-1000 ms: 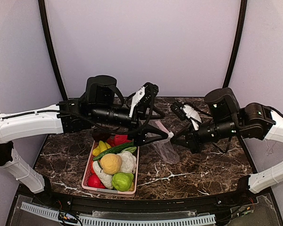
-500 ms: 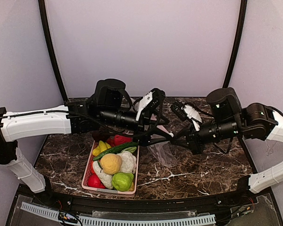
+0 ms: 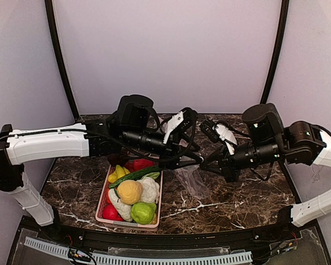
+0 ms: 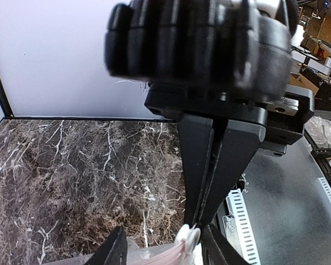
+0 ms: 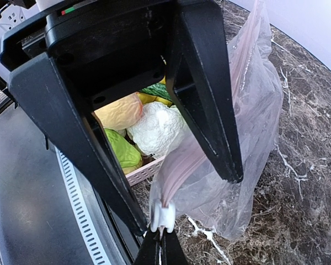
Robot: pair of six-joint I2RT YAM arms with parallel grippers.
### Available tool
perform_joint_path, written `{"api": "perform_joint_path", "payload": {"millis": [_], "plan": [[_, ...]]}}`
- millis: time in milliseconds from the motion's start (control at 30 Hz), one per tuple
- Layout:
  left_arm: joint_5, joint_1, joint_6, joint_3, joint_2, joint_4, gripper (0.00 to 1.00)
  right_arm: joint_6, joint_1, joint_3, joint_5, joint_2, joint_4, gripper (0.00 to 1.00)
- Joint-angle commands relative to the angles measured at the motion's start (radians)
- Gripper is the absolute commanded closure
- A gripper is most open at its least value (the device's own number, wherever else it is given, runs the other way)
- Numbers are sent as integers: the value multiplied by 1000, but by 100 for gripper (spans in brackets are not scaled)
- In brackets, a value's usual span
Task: Place the food in the zip-top bag and seal the zipper
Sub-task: Pass from the right arm to the left
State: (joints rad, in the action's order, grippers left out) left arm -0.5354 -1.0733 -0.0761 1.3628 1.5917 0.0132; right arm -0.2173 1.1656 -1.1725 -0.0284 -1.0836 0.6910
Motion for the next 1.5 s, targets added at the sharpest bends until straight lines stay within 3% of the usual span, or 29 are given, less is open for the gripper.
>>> {"api": "perform_joint_path", "payload": {"millis": [0,300,733,1000,1133,1467], "plan": [[-43,-4,-4,25,11,55,58,12,10,-24,25,8,-35,100],[-70,-4,5,23,17,69,73,11,10,-23,81,10,-40,100],[-90,-4,15,21,28,64,73,12,9,-26,84,2,-51,100],[-92,-4,21,19,30,52,93,7,11,-20,101,-3,-52,100],[-88,-4,20,19,31,55,99,-8,10,-17,126,-8,-52,100],[-68,-4,13,18,27,66,99,-63,10,8,200,-22,-76,100]]}}
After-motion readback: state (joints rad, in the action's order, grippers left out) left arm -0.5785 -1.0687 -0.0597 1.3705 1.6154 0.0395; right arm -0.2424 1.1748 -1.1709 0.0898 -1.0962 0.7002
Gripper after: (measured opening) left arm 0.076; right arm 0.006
